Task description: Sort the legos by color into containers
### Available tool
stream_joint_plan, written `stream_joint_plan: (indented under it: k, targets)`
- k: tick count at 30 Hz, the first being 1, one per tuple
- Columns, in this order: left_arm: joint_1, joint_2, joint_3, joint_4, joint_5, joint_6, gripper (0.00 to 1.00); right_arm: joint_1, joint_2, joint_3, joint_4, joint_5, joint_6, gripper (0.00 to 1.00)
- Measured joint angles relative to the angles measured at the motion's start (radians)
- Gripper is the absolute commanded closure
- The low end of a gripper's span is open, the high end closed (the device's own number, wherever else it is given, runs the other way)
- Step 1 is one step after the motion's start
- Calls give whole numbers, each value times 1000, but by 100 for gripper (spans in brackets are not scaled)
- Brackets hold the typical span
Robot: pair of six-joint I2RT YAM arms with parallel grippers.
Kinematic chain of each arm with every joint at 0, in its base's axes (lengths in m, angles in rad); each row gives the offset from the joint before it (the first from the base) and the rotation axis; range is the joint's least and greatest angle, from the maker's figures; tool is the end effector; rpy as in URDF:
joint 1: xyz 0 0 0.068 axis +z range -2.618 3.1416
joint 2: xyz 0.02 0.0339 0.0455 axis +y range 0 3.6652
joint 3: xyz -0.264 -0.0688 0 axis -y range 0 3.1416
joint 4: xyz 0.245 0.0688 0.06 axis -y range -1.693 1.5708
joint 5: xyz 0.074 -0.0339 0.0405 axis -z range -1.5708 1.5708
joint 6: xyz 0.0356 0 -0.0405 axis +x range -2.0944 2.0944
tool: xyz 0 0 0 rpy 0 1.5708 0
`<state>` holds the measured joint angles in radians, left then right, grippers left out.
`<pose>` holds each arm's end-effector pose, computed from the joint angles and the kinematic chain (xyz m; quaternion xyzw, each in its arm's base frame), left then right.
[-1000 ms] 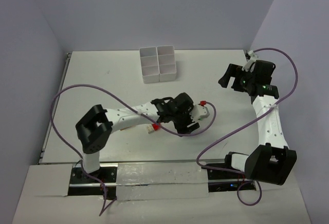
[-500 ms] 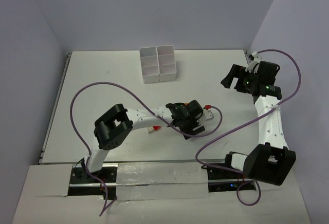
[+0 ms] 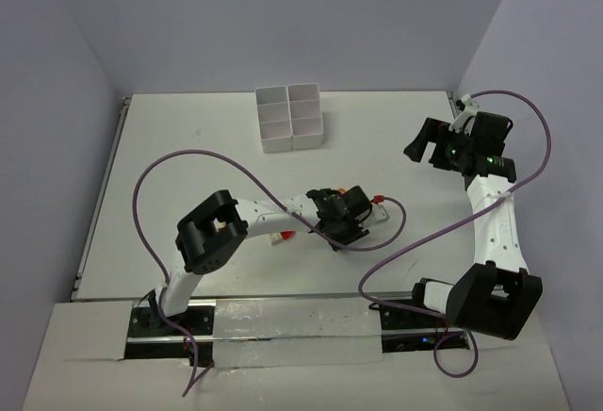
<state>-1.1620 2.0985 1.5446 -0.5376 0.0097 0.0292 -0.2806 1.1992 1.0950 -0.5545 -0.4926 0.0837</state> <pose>0.1759 -0.4070 0.1665 0.5459 0.8035 -0.1313 0.1978 0.2520 -0.0551 0.3292 0.0521 0.8758 0.1759 0.4466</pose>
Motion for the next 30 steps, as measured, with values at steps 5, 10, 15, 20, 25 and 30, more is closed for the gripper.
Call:
stream_joint_plan:
  k: [5,10,15,20,25,30]
  targets:
    - [64,-80,-2,-41,43,2,100,0,0,0,0,-17,-3,0]
    - [248,-249,30,-43,47,9,100,0,1,0,6,-34,0,0]
    - [443,-294,203,6,-39,29,100,16,1,-2,35,-41,15,0]
    - [581,-169,436,65,-85,11,100,93,2,-7,47,-15,30,0]
    - [631,-16,511,173,-241,-56,100,164,11,-7,55,9,31,0]
    - [651,102,563,200,-272,-105,99,189,28,-7,56,35,31,0]
